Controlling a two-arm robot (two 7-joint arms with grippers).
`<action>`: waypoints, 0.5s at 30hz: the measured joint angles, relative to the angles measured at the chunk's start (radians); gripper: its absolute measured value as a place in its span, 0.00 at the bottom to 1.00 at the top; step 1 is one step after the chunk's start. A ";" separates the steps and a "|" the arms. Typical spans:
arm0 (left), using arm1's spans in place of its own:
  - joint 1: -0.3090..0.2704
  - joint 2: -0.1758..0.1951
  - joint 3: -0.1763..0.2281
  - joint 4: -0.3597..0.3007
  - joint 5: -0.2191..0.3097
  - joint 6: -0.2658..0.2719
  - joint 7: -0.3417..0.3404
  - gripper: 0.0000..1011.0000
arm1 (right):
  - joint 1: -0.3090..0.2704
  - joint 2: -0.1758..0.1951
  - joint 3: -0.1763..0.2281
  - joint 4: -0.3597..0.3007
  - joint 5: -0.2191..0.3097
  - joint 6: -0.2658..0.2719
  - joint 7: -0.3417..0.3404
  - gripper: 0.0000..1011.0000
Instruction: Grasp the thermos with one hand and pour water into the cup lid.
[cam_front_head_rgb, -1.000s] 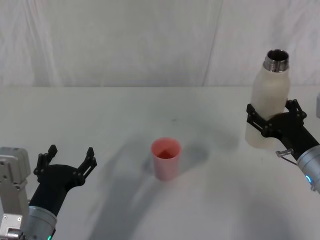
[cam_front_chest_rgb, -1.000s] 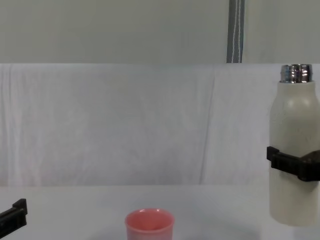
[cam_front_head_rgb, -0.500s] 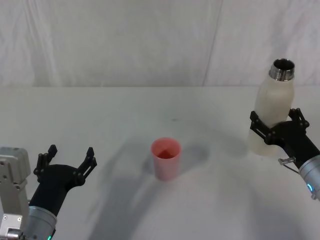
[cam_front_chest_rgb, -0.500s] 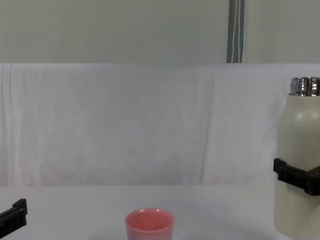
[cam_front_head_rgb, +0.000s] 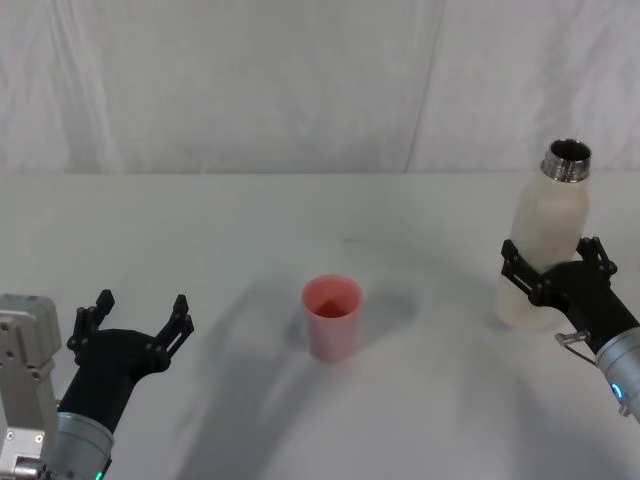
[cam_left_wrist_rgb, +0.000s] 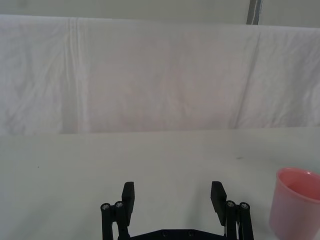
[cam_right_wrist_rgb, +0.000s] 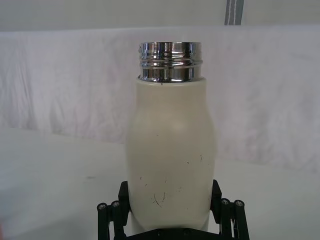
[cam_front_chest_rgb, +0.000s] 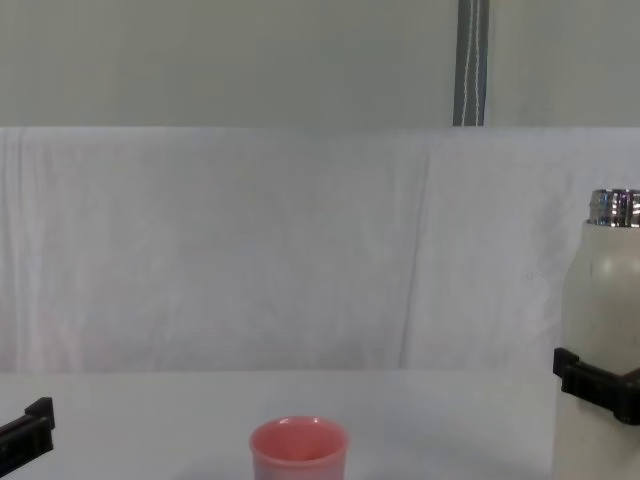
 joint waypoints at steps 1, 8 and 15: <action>0.000 0.000 0.000 0.000 0.000 0.000 0.000 0.99 | 0.000 0.000 0.000 0.002 0.000 -0.001 0.000 0.94; 0.000 0.000 0.000 0.000 0.000 0.000 0.000 0.99 | 0.005 -0.004 -0.001 0.023 0.003 -0.006 0.000 0.94; 0.000 0.000 0.000 0.000 0.000 0.000 0.000 0.99 | 0.013 -0.010 -0.002 0.049 0.007 -0.026 0.001 0.94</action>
